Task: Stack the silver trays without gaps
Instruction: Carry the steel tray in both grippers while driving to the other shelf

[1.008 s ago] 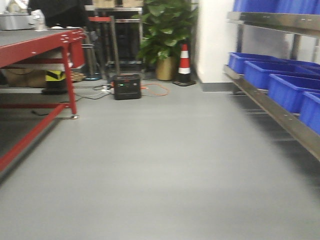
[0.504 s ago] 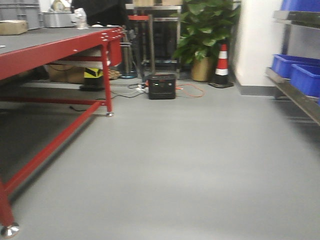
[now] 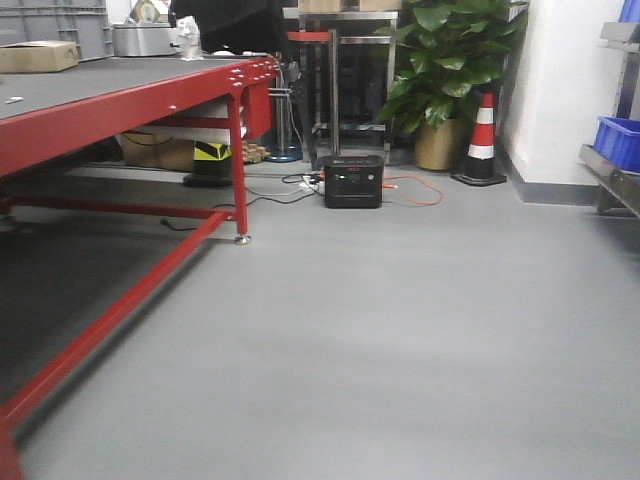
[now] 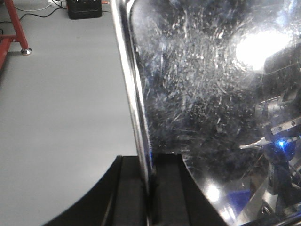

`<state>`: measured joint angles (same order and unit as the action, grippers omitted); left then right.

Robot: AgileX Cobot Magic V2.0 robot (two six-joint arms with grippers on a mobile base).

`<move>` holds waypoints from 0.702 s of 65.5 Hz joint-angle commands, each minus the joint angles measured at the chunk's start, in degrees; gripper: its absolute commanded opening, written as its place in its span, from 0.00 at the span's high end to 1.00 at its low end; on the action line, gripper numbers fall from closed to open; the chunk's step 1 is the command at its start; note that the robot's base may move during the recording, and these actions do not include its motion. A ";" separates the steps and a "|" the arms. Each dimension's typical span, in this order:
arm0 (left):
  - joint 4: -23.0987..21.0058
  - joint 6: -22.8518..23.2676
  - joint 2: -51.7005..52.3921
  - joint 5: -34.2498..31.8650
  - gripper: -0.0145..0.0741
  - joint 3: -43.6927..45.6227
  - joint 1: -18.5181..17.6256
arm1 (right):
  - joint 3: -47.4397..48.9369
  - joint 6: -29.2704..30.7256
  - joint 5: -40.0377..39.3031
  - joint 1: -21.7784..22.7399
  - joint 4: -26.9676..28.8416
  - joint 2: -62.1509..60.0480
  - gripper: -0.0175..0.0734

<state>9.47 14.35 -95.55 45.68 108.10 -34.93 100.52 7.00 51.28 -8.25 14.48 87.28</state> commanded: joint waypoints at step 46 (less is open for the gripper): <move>-2.63 -0.78 0.60 -3.51 0.85 0.49 -0.38 | 0.81 1.12 -2.53 -0.56 4.32 -0.62 0.88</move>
<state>9.59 14.35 -95.55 45.68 108.10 -34.93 100.52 7.00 51.28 -8.25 14.81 87.28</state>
